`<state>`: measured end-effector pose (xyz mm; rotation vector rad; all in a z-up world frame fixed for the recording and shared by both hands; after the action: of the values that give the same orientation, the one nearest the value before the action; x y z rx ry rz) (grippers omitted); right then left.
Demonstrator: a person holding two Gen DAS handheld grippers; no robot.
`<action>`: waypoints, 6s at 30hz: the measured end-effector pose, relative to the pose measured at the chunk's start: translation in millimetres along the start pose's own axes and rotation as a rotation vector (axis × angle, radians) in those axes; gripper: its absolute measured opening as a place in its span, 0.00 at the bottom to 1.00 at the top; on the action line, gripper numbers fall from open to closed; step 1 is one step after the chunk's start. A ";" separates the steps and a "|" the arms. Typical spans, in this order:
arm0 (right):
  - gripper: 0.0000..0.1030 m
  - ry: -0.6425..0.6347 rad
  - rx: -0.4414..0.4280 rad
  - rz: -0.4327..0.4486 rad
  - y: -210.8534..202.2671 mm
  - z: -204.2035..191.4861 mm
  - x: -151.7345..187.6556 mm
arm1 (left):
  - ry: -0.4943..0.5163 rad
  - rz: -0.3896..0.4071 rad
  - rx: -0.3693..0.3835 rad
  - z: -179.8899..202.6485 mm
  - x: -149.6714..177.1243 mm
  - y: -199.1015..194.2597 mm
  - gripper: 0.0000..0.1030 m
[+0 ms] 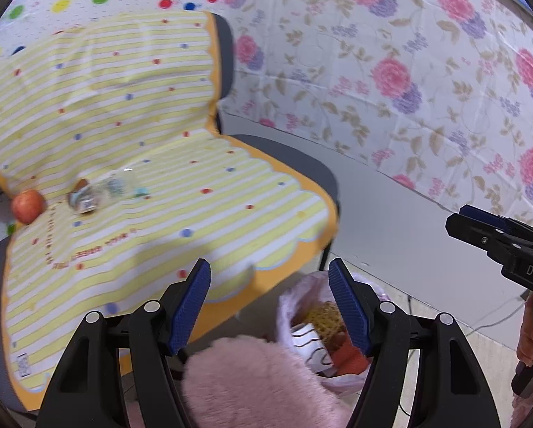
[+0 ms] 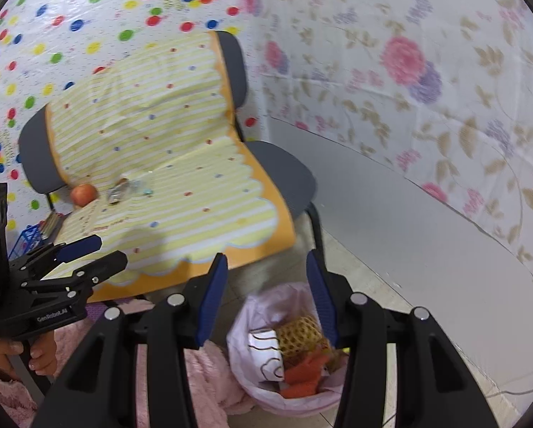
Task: Collect trash
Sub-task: 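Open both grippers over the wastebasket and move back to the chair, then move both tools toward the brown sheath and clear plastic wrapper, then grasp the brown leather sheath with the left gripper while the right gripper grasps the clear plastic wrapper, then carry the sheath and wrapper to the wastebasket and open both grippers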
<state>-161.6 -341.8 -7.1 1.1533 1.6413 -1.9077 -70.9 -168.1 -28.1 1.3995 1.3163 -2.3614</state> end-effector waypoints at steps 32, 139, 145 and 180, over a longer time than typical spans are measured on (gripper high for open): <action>0.66 -0.285 -0.235 -0.098 167.0 -209.2 -67.7 | -0.328 0.044 -0.474 -254.1 1.3 -41.3 0.86; 0.01 -0.108 -0.277 0.062 65.3 -136.9 -55.9 | -0.135 0.126 -0.267 -112.2 -6.3 -38.6 0.49; 0.01 -0.094 -0.174 0.059 42.6 -95.3 -34.5 | -0.052 0.093 -0.165 -60.7 -1.0 -14.8 0.49; 0.02 0.067 0.204 -0.167 70.3 64.9 71.3 | 0.167 -0.179 0.140 82.5 23.0 134.4 0.70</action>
<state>-174.9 -404.5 -107.7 1.2020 1.6549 -2.2071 -75.9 -303.2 -112.4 1.6130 1.3958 -2.5439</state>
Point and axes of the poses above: each gripper's, at about its wrist camera, not at the fingertips, and y roughly the way its jaws point, z to its right, x to its underside, the point moved 4 cm from there along y, roughly the way its jaws point, and after that the axes turned 9 degrees about x, right-handed, at the moved point
